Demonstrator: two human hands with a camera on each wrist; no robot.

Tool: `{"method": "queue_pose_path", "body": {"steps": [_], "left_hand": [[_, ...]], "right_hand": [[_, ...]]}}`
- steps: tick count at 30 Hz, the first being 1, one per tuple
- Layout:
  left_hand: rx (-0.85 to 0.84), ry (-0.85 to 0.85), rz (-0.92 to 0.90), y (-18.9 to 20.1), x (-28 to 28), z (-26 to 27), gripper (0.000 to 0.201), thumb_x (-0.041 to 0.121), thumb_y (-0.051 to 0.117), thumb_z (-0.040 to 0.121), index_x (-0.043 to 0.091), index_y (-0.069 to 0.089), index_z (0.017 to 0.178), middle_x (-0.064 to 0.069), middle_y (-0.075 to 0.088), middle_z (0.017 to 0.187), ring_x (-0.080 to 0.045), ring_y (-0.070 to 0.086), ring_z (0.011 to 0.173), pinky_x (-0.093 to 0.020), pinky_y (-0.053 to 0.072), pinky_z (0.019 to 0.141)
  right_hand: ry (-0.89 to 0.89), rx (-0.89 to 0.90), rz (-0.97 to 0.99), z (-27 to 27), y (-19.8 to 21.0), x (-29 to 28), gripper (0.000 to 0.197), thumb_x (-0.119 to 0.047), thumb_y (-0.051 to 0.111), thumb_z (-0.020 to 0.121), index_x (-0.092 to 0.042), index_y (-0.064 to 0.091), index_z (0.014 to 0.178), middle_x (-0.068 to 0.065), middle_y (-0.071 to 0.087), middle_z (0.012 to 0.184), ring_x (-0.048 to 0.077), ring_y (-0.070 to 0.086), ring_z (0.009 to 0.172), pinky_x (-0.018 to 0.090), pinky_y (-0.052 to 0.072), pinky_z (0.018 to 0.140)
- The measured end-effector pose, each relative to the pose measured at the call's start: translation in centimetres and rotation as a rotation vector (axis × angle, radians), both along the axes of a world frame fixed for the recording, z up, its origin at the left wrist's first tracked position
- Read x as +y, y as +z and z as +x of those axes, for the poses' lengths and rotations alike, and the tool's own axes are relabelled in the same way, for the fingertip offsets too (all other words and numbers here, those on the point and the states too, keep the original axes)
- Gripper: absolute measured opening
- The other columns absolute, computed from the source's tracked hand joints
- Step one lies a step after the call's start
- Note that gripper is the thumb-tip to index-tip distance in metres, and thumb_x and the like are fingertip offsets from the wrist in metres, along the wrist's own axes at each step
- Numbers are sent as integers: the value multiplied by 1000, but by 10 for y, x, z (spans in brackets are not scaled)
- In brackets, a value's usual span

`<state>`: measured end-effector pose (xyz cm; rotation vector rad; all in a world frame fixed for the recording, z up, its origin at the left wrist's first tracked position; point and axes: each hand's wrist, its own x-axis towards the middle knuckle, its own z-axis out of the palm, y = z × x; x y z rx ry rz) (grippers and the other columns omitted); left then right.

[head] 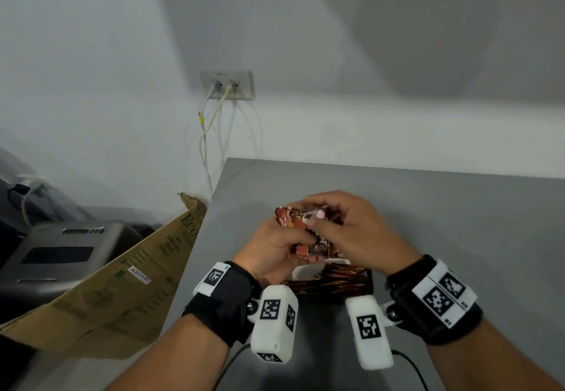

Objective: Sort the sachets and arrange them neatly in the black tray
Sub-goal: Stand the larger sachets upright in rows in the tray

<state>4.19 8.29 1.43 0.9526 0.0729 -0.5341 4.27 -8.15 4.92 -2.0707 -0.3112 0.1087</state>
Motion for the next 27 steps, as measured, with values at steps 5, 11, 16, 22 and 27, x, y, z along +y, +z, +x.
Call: {"method": "queue_pose_path", "body": {"steps": [5, 11, 16, 22, 27], "left_hand": [[-12, 53, -3, -1, -1, 2, 51, -1, 66, 79, -3, 57, 128, -24, 66, 111, -33, 68, 90, -38, 58, 64], [80, 101, -78, -4, 5, 8, 47, 0, 56, 75, 6, 63, 121, -22, 68, 115, -35, 67, 92, -40, 57, 65], [28, 188, -44, -6, 7, 12, 46, -15, 58, 82, 2, 59, 125, -27, 68, 114, -37, 69, 87, -38, 58, 60], [-13, 377, 14, -10, 4, 16, 45, -19, 56, 86, 12, 59, 119, -18, 71, 103, -32, 71, 90, -37, 57, 66], [-232, 612, 265, -7, -5, 22, 48, -14, 66, 83, 21, 57, 116, -16, 68, 98, -24, 67, 84, -41, 57, 78]], "right_hand": [[-82, -16, 16, 7, -7, -4, 16, -26, 75, 89, -37, 74, 100, -13, 72, 101, 3, 68, 97, 31, 57, 88], [-302, 86, 187, 10, -9, -8, 11, -16, 68, 93, -24, 62, 92, 3, 73, 91, 25, 72, 80, 46, 62, 71], [-286, 311, 600, 10, 1, -11, 39, 9, 57, 91, -21, 61, 115, 17, 62, 110, 36, 73, 84, 40, 59, 61], [-442, 193, 510, 16, -2, -14, 21, 5, 60, 89, -15, 60, 84, 8, 62, 82, 17, 52, 65, 37, 48, 63], [-486, 208, 420, 6, -18, 9, 25, -6, 58, 97, -23, 69, 112, 1, 72, 101, 17, 68, 77, 39, 62, 68]]}}
